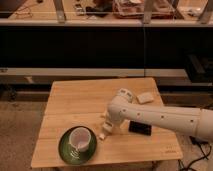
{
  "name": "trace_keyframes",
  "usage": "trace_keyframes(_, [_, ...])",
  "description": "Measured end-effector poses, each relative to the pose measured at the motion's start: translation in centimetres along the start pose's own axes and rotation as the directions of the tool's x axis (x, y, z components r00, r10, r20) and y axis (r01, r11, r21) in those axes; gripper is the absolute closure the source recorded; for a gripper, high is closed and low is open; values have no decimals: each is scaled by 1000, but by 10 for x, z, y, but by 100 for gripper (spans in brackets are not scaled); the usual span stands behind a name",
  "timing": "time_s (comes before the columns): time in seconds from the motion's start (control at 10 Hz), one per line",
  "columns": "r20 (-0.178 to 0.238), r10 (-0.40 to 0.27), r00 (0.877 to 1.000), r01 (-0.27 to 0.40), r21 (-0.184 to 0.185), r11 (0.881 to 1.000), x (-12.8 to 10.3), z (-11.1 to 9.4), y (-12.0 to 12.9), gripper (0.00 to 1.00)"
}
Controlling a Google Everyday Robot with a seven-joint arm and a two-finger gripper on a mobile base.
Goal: Stand the bottle upright
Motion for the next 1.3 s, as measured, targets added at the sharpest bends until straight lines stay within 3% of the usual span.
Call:
trace_keyframes(0.3, [32, -7, 999, 7, -2, 1000, 2, 2, -1, 20])
trace_keyframes(0.8, [50, -45, 998, 46, -32, 998, 1, 14, -4, 20])
trace_keyframes(1.3, [37, -50, 998, 52, -55, 997, 7, 24, -3, 20])
